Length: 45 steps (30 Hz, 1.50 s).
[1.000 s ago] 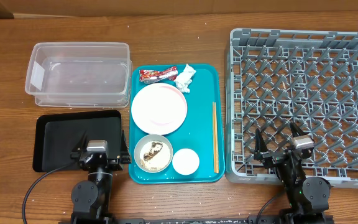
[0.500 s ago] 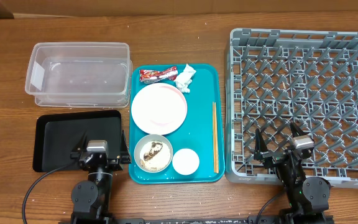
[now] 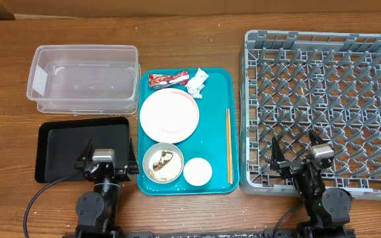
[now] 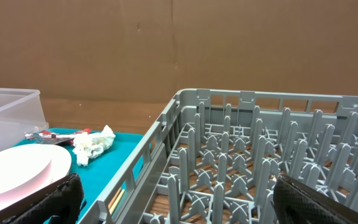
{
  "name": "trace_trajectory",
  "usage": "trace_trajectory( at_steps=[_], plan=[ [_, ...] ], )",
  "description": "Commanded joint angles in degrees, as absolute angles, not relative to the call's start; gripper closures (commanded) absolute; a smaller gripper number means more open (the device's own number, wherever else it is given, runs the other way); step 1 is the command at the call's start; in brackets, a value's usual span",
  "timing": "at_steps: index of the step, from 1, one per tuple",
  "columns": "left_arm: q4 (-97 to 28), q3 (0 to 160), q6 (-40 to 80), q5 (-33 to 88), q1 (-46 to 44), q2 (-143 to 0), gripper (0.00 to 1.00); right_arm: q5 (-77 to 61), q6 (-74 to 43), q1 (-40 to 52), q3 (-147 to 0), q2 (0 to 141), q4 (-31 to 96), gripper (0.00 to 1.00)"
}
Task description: Sort waste into correct bins and load items into the dishwasher
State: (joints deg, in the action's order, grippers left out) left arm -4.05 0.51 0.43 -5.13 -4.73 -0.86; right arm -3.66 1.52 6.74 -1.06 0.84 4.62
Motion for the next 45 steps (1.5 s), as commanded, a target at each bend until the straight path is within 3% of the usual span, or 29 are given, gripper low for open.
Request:
trace_trajectory(
  at_steps=[1,11,19,25,33,41,45],
  plan=[
    [-3.99,0.30,0.38,-4.86,-4.47,-0.25,0.00,-3.53,1.76,6.74,-0.47,0.19,4.43,0.00],
    [-3.75,0.30,0.43,-4.75,-4.47,-0.25,0.00,-3.53,1.76,6.72,-0.47,0.19,1.78,0.00],
    [-0.40,0.30,17.72,17.56,-4.51,-0.25,0.00,-23.73,-3.46,6.74,-0.47,0.19,-1.19,0.00],
    [3.36,3.38,19.57,22.55,-4.51,-0.30,0.00,-27.70,-9.96,6.74,-3.46,0.19,2.74,0.00],
    [-16.62,27.57,15.84,18.02,-4.51,-13.65,0.00,-20.97,-10.72,6.72,-23.24,8.86,23.97,0.00],
    [-44.03,60.97,15.29,22.59,-4.54,-45.52,0.00,-18.44,-9.93,6.72,-48.58,35.70,45.19,0.00],
    [-49.30,71.79,17.47,28.51,-4.51,-56.45,0.00,-23.64,-10.98,6.72,-56.18,46.30,49.54,0.00]
  ],
)
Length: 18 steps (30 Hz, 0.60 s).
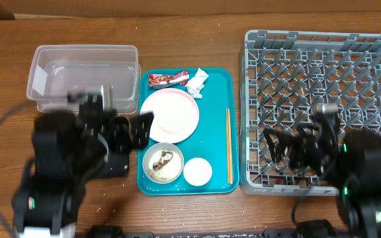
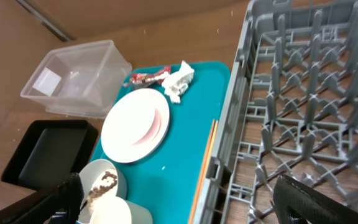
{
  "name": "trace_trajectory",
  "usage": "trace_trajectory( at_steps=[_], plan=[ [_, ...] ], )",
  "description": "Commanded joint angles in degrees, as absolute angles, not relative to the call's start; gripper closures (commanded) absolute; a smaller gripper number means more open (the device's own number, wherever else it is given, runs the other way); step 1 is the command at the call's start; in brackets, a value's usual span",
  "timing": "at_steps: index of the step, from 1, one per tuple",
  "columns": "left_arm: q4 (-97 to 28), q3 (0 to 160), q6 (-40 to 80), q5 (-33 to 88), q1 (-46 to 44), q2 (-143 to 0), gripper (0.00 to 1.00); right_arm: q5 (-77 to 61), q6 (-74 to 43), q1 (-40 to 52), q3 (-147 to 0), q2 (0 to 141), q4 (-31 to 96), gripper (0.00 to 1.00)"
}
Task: Sort waste into correct bins and load items into the dishwasher
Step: 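Reach the left gripper to the white paper cup and grasp it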
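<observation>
On the teal tray (image 1: pixel 213 132) lie a pink plate (image 1: pixel 169 114), a bowl with food scraps (image 1: pixel 163 162), a small white cup (image 1: pixel 197 172), chopsticks (image 1: pixel 229 145), a red wrapper (image 1: pixel 169 79) and a crumpled tissue (image 1: pixel 197 82). My left gripper (image 1: pixel 137 127), blurred, hangs over the tray's left edge beside the plate, its fingers spread and empty. My right gripper (image 2: pixel 185 202) is open and empty, raised above the grey dish rack (image 1: pixel 323 79) near its front left corner. The right wrist view looks down on the plate (image 2: pixel 135 124) and bowl (image 2: pixel 101 183).
A clear plastic bin (image 1: pixel 83 78) stands at the back left. A black bin (image 2: pixel 39 152) sits in front of it, mostly hidden overhead by my left arm. The rack (image 2: pixel 303 93) fills the right side of the table.
Both arms have risen from their low rest at the table's front edge. The left gripper now hangs by the plate; the right one is over the rack's front left, looking down.
</observation>
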State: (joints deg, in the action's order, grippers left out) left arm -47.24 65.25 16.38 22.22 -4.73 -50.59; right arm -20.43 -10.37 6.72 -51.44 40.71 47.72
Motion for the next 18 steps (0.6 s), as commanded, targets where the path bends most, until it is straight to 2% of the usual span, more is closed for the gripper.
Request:
trace_trajectory(
  at_steps=[1,4,6,8,13,18],
  plan=[
    [-49.25,72.95,18.15,31.11,-4.54,-58.43,0.00,-25.74,-10.96,6.72,-57.30,48.18,50.30,0.00],
    [-48.73,74.08,17.85,40.62,-5.30,-63.46,0.00,-29.65,-11.51,6.72,-59.13,52.49,50.70,0.00],
    [-51.83,74.08,16.88,39.42,-8.58,-66.35,0.06,-28.40,-15.38,6.59,-59.18,53.80,50.76,0.00],
    [-56.64,74.08,16.71,32.60,-13.98,-68.84,0.12,-24.58,-19.84,6.44,-59.18,54.54,51.18,0.00],
    [-67.79,73.03,21.12,9.82,-29.30,-75.96,0.17,-16.82,-25.61,5.30,-59.18,54.72,53.43,0.00],
    [-66.32,68.71,24.51,6.15,-37.71,-82.26,0.22,-16.69,-25.56,4.95,-59.18,54.74,55.48,0.00]
  ],
)
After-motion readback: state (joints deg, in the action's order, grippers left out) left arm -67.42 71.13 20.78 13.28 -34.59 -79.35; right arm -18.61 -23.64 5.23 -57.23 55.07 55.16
